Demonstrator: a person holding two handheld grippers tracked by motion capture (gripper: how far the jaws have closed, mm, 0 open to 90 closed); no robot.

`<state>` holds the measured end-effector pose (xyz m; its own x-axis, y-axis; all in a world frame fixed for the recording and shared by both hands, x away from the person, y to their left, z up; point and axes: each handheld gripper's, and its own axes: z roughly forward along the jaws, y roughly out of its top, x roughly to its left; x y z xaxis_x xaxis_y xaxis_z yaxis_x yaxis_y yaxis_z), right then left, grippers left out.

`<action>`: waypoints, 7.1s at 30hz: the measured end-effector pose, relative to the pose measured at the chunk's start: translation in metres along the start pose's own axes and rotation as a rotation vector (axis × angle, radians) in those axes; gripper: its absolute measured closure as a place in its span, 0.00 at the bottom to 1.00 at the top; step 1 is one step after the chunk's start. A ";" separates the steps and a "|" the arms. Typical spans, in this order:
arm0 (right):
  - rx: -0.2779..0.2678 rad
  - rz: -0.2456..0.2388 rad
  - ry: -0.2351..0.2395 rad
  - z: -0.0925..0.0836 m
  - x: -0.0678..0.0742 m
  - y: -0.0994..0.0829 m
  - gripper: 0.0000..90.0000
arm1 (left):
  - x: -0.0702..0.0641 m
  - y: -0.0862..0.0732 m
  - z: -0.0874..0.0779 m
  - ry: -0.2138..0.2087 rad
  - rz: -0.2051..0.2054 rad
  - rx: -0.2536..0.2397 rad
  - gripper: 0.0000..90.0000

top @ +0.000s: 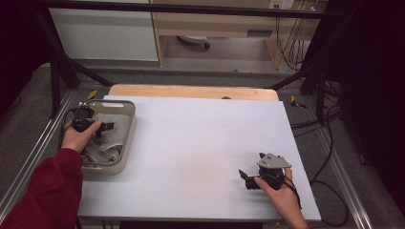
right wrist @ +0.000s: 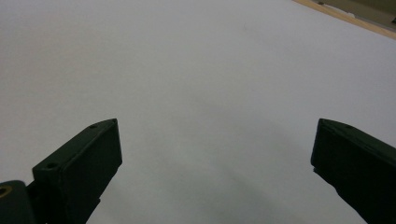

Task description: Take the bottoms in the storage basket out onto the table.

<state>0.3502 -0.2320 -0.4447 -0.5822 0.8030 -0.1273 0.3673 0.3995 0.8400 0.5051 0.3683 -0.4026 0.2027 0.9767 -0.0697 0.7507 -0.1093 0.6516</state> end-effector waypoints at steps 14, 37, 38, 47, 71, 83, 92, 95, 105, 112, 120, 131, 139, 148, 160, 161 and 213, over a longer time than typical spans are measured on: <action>0.011 -0.010 0.007 0.001 0.001 0.000 0.03 | -0.001 -0.004 0.006 -0.010 -0.018 0.013 0.21; 0.032 -0.009 0.018 0.005 0.001 -0.002 0.03 | -0.001 -0.008 0.020 -0.041 -0.036 0.034 0.12; 0.031 -0.009 0.018 0.005 0.001 -0.001 0.03 | -0.001 -0.008 0.021 -0.046 -0.031 0.035 0.10; 0.045 -0.036 0.034 0.006 0.005 -0.002 0.03 | -0.008 -0.009 0.025 -0.024 -0.004 0.033 0.06; 0.058 -0.048 0.050 0.007 0.007 -0.002 0.03 | -0.013 -0.009 0.028 0.021 0.022 0.048 0.05; 0.064 -0.058 0.055 0.008 0.008 -0.002 0.03 | -0.012 -0.008 0.024 0.006 0.023 0.045 0.25; 0.070 -0.058 0.062 0.009 0.009 -0.002 0.03 | -0.014 -0.006 0.020 -0.043 -0.006 0.053 0.47; 0.070 -0.059 0.060 0.009 0.008 -0.002 0.03 | -0.015 -0.005 0.018 -0.061 -0.015 0.057 0.57; 0.062 -0.057 0.058 0.008 0.007 -0.002 0.03 | -0.016 -0.001 0.001 -0.118 -0.041 -0.007 0.78; 0.062 -0.061 0.059 0.008 0.008 -0.002 0.03 | -0.019 0.012 -0.030 -0.148 -0.043 -0.133 0.78; 0.058 -0.059 0.057 0.007 0.008 -0.001 0.03 | -0.022 0.023 -0.061 -0.186 -0.041 -0.252 0.79; 0.058 -0.058 0.056 0.007 0.008 -0.001 0.03 | -0.025 0.027 -0.084 -0.207 -0.023 -0.360 0.80; 0.057 -0.060 0.055 0.008 0.008 -0.002 0.03 | -0.025 0.029 -0.096 -0.233 -0.033 -0.405 0.80; 0.059 -0.059 0.054 0.008 0.008 -0.002 0.03 | -0.030 0.034 -0.116 -0.252 -0.021 -0.468 0.80; 0.061 -0.059 0.053 0.008 0.008 -0.002 0.03 | -0.038 0.043 -0.136 -0.277 -0.002 -0.517 0.80; 0.061 -0.060 0.053 0.008 0.008 -0.002 0.03 | -0.038 0.043 -0.137 -0.283 -0.004 -0.521 0.80; 0.052 -0.048 0.047 0.007 0.007 -0.001 0.03 | -0.068 0.070 -0.188 -0.382 0.023 -0.643 0.79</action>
<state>0.3505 -0.2237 -0.4504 -0.6330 0.7611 -0.1414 0.3744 0.4609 0.8046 0.4255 0.3294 -0.2105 0.5065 0.8305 -0.2317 0.2518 0.1146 0.9610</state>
